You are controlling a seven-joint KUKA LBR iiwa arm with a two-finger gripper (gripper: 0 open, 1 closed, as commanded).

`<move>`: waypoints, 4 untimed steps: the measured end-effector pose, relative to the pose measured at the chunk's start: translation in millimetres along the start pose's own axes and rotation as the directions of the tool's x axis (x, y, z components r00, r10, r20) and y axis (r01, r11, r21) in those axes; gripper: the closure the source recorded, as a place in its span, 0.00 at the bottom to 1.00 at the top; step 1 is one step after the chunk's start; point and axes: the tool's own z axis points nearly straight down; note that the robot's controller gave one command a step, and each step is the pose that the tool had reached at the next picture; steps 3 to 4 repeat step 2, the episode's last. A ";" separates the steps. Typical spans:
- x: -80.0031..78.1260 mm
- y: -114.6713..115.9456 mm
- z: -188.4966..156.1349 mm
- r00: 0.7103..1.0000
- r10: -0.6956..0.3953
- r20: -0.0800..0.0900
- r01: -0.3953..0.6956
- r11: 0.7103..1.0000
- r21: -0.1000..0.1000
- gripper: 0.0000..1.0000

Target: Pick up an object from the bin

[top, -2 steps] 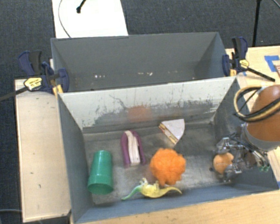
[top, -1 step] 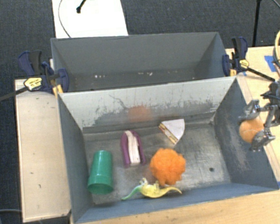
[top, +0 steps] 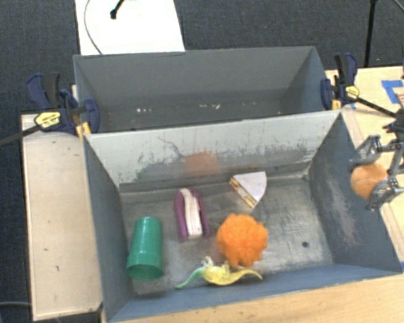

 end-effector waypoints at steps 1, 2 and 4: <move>0.0 0.0 0.0 1.000 0.000 0.000 0.000 1.000 0.000 1.00; -15.6 6.0 38.5 1.000 -0.004 0.010 0.003 1.000 0.003 1.00; -15.6 6.0 38.5 1.000 -0.004 0.010 0.003 1.000 0.003 1.00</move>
Offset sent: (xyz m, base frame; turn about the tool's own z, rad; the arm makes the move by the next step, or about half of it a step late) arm 0.0418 0.0215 -0.1273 -0.0220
